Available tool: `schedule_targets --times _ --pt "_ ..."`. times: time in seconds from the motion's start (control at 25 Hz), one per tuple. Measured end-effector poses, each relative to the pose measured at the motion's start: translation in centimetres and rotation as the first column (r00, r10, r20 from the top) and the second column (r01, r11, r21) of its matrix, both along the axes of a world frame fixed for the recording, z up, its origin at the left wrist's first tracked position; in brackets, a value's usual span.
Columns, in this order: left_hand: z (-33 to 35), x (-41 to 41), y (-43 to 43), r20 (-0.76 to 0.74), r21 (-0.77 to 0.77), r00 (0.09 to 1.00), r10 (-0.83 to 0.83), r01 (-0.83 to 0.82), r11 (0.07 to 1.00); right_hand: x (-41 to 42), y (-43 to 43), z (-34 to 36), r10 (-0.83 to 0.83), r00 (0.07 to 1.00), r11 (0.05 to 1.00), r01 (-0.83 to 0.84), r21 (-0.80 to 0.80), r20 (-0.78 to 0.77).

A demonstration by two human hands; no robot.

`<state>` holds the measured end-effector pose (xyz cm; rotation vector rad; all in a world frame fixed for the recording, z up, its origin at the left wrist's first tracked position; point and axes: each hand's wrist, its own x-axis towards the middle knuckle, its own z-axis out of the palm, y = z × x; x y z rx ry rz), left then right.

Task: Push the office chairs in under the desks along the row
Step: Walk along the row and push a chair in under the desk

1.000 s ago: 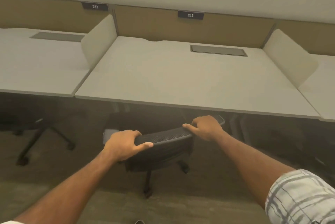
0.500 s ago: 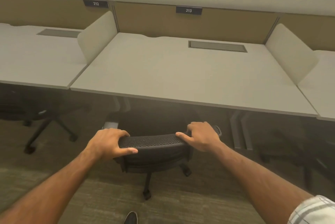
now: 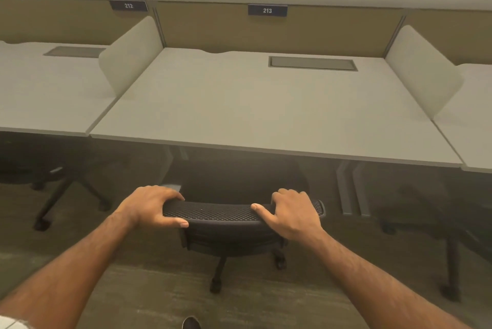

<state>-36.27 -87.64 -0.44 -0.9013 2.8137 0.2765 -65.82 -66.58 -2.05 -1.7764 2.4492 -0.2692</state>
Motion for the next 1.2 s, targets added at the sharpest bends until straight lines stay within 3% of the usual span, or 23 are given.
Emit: schedule_targets --times 0.56,0.8,1.2 --pt "-0.5 -8.2 -9.1 -0.057 0.066 0.996 -0.069 0.072 0.995 -4.8 -5.6 0.2 -0.139 0.989 0.99 0.14 0.015 -0.043" --pt "-1.2 -12.7 -12.2 -0.164 0.085 0.985 -0.056 0.07 0.994 -9.6 -8.9 0.6 -0.187 0.982 0.981 0.188 0.049 -0.034" --pt "-3.4 -18.9 -13.6 -0.158 -0.018 0.985 -0.066 0.064 0.998 -16.0 -10.9 -0.3 -0.138 0.989 0.987 0.141 0.074 -0.052"
